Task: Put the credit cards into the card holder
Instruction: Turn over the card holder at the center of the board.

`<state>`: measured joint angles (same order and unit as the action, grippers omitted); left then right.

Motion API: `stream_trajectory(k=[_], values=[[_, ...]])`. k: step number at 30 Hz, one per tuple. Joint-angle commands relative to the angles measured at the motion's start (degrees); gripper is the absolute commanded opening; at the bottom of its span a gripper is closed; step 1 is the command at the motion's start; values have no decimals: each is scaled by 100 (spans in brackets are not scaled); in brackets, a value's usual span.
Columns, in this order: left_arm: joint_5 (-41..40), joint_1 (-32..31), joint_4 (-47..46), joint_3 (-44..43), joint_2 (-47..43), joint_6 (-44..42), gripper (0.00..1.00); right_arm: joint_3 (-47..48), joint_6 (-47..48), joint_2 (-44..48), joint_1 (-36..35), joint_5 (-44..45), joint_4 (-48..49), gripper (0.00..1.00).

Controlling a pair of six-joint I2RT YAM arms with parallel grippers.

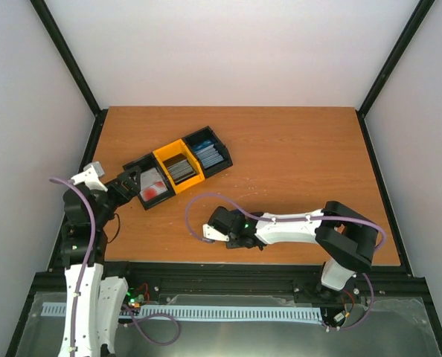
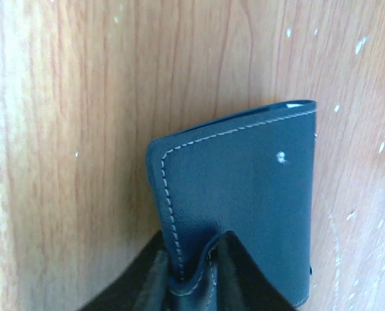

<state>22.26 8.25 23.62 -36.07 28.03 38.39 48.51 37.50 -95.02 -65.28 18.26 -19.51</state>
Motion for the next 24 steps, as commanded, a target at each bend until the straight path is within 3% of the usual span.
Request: stream_trajectory(k=[1, 7, 11, 14, 17, 22, 24], values=[[-15, 18, -46, -248, -8, -175, 100, 271, -142, -60, 29, -565, -270, 13], [77, 15, -42, -190, 29, -201, 100, 911, -795, 223, 564, -1870, -883, 3], [731, 16, -267, -132, 106, -445, 100, 1532, -1533, 258, 1264, -3485, -1403, 3], [1215, 11, -422, -33, 196, -652, 100, 1877, -2640, 132, 1826, -4656, -1514, 3], [1279, 9, -454, 77, 297, -568, 100, 1756, -3907, 74, 2325, -5616, -996, 3], [1769, -16, -965, 538, 433, -96, 100, 604, -6306, 227, 2853, -6902, 1279, 3], [1912, -99, -1104, 736, 541, 76, 100, 350, -6994, 120, 2976, -7143, 1776, 3]])
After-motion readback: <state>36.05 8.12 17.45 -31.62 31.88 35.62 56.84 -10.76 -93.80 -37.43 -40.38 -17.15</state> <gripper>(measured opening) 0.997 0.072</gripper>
